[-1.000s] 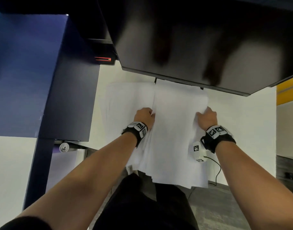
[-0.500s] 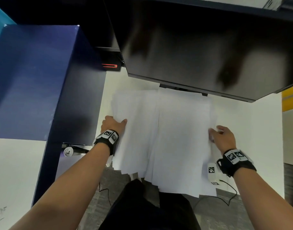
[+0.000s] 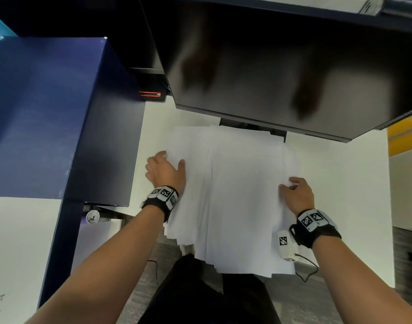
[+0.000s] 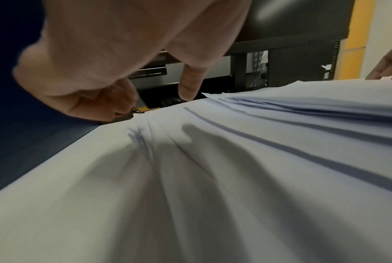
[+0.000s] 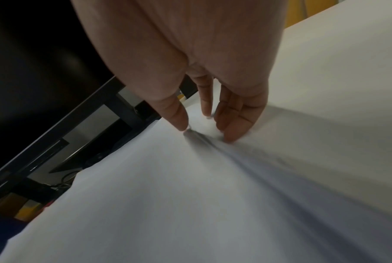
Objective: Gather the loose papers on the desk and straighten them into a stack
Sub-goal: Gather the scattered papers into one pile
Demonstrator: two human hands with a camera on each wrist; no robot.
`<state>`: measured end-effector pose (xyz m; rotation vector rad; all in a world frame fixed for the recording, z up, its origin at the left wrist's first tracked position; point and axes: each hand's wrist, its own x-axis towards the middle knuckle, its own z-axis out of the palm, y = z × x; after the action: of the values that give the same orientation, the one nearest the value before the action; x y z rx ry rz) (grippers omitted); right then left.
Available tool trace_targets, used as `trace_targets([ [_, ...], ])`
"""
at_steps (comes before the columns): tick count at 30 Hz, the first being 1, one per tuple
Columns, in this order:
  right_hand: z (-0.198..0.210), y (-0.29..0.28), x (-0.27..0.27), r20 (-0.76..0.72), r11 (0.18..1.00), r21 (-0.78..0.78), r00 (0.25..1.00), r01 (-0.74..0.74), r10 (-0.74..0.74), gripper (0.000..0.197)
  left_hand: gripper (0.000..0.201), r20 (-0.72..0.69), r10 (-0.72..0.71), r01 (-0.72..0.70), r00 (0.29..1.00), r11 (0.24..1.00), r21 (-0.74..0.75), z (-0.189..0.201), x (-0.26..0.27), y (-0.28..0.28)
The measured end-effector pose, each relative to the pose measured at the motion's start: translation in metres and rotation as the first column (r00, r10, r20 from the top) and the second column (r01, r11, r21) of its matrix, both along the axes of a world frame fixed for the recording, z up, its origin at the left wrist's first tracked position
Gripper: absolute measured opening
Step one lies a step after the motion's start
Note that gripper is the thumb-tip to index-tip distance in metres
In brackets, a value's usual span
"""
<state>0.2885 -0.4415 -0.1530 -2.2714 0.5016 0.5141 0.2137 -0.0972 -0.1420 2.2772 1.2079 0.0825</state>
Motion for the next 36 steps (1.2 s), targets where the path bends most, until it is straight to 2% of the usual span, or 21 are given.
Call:
trace_targets([
  [1, 0.001, -0.006, -0.002, -0.001, 1.000, -0.013, 1.000, 0.022, -0.022, 0.051, 0.059, -0.031, -0.053, 0.053, 0.998, 0.998, -0.021, -0.001, -0.003, 0.003],
  [4, 0.002, -0.011, -0.006, -0.002, 0.997, -0.044, 0.998, 0.063, -0.063, 0.054, 0.062, -0.133, -0.179, 0.148, 0.975, 0.965, -0.217, -0.005, -0.008, -0.003],
  [7, 0.003, 0.003, -0.007, -0.004, 0.999, -0.038, 1.000, 0.008, -0.009, 0.055, 0.060, -0.176, -0.301, 0.244, 0.937, 0.927, -0.285, -0.006, -0.002, -0.028],
  [13, 0.006, 0.025, -0.010, -0.031, 0.996, 0.006, 0.996, -0.088, 0.088, 0.051, 0.036, -0.133, -0.428, 0.357, 0.894, 0.860, -0.364, -0.003, 0.019, -0.059],
  [16, 0.011, 0.007, -0.013, -0.018, 0.998, 0.006, 0.998, -0.062, 0.062, 0.048, 0.047, -0.137, -0.361, 0.317, 0.922, 0.911, -0.264, 0.000, 0.007, -0.041],
  [18, 0.010, -0.011, -0.019, -0.040, 0.998, -0.034, 0.998, -0.055, 0.054, 0.045, 0.061, -0.223, -0.248, 0.215, 0.943, 0.963, -0.162, 0.002, -0.010, -0.023],
  [21, 0.006, -0.022, -0.031, -0.090, 0.995, -0.042, 0.993, -0.086, 0.082, 0.033, 0.073, -0.309, -0.145, 0.084, 0.940, 0.976, -0.202, -0.002, -0.033, -0.008],
  [23, 0.003, -0.016, -0.038, -0.101, 0.981, -0.080, 0.980, -0.179, 0.171, 0.027, 0.067, -0.301, -0.175, 0.081, 0.937, 0.950, -0.301, -0.007, -0.038, -0.007],
  [25, 0.004, -0.005, -0.046, -0.124, 0.953, -0.121, 0.957, -0.277, 0.262, 0.019, 0.053, -0.302, -0.247, 0.133, 0.921, 0.926, -0.353, -0.010, -0.038, -0.012],
  [28, 0.008, 0.009, -0.056, -0.209, 0.947, -0.020, 0.928, -0.320, 0.309, 0.011, 0.029, -0.309, -0.384, 0.263, 0.870, 0.892, -0.368, -0.012, -0.037, -0.023],
  [30, 0.010, 0.006, -0.055, -0.239, 0.957, 0.015, 0.928, -0.290, 0.285, 0.013, 0.029, -0.299, -0.380, 0.257, 0.875, 0.889, -0.379, -0.011, -0.038, -0.025],
  [33, 0.011, -0.012, -0.034, -0.153, 0.988, -0.059, 0.979, -0.143, 0.133, 0.022, 0.047, -0.227, -0.228, 0.123, 0.947, 0.908, -0.401, -0.006, -0.029, -0.008],
  [36, 0.007, -0.023, 0.001, -0.081, 0.983, -0.178, 0.996, -0.037, 0.023, 0.051, 0.060, -0.212, -0.103, 0.034, 0.972, 0.951, -0.307, 0.000, -0.006, 0.009],
])
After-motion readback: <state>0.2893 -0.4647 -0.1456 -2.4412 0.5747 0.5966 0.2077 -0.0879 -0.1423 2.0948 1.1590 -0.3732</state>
